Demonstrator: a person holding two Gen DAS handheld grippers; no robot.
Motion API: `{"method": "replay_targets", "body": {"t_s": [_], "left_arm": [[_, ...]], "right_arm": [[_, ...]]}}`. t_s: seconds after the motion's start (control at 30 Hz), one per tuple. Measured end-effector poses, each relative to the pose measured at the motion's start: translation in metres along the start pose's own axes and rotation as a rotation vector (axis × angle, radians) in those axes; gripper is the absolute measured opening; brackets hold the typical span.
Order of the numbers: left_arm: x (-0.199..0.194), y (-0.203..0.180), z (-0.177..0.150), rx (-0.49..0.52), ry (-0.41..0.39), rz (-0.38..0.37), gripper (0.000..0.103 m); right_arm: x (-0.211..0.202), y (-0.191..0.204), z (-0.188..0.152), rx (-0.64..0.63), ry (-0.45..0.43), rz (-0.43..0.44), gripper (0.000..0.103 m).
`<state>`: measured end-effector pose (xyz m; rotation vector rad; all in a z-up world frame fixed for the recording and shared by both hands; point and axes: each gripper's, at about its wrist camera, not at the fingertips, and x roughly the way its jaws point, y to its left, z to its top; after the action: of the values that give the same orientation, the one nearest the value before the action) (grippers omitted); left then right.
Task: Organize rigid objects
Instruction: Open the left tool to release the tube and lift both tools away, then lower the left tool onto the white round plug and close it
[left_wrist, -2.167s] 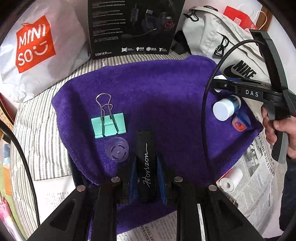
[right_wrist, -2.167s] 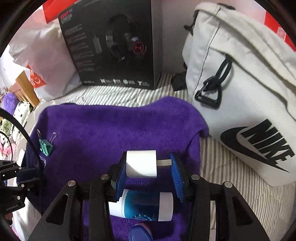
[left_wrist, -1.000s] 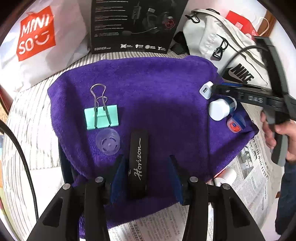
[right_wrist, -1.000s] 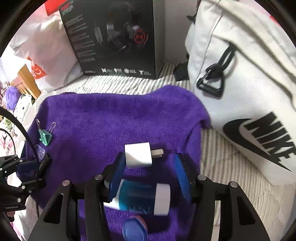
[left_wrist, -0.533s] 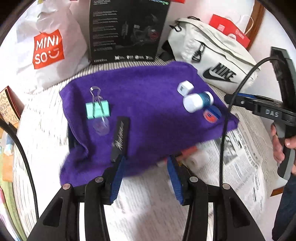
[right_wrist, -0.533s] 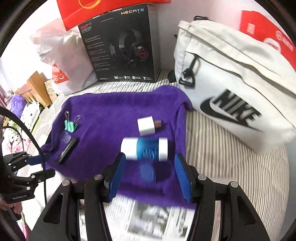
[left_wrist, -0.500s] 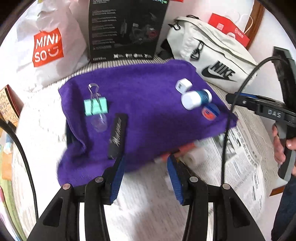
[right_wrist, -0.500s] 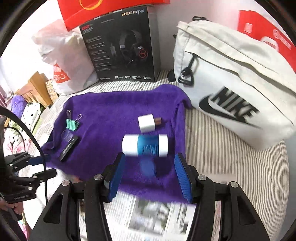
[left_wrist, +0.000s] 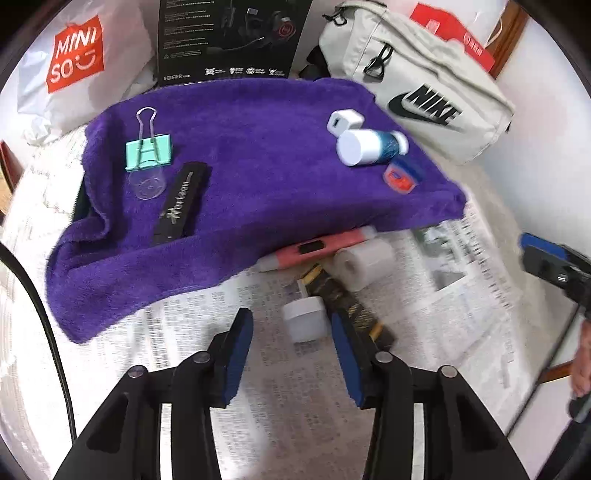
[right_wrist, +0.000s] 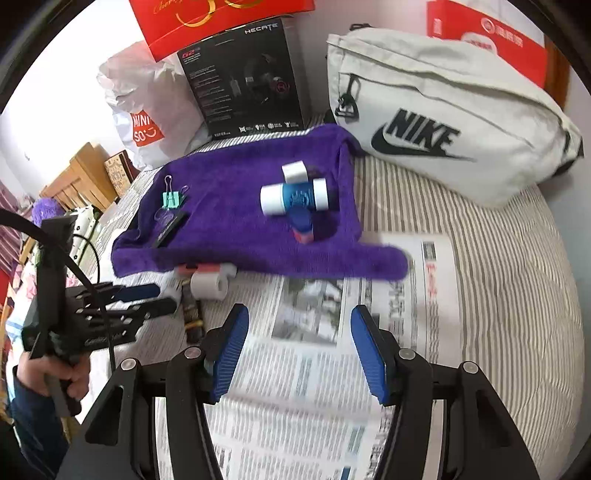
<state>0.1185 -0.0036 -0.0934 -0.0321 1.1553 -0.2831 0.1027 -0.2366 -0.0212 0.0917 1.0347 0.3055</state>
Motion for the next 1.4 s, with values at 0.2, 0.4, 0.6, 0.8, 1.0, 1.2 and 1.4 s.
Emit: {"method": "replay_targets", "body": {"t_s": [0.2,0.4,0.6,0.8,1.0,1.2,1.4], "left_arm": [[0.001,0.004,-0.001,0.015,-0.002,0.021,0.037],[0.005,-0.008,0.004,0.091,-0.009,0.063,0.037],[0.007,-0.008,0.006,0.139,-0.019,0.082,0.026],[0.007,-0.012,0.006,0.196,-0.029,0.075,0.024],[0.002,-0.003,0.000,0.179,-0.032,0.075,0.024],[-0.011,0.025,-0.011,0.121,-0.030,0.114,0.024],[-0.016,0.045,-0.018,0.089,-0.029,0.137,0.024]], "right_arm": [[0.003,-0.002,-0.012,0.017,0.020,0.006,0.057],[0.010,-0.001,-0.017,0.016,0.043,0.007,0.057],[0.021,-0.001,-0.021,0.024,0.069,0.004,0.057],[0.034,0.005,-0.025,0.011,0.104,0.006,0.057],[0.045,0.017,-0.021,-0.001,0.102,0.023,0.057],[0.064,0.042,-0.007,-0.027,0.101,0.043,0.057],[0.078,0.074,0.009,-0.090,0.067,0.050,0.057]]}}
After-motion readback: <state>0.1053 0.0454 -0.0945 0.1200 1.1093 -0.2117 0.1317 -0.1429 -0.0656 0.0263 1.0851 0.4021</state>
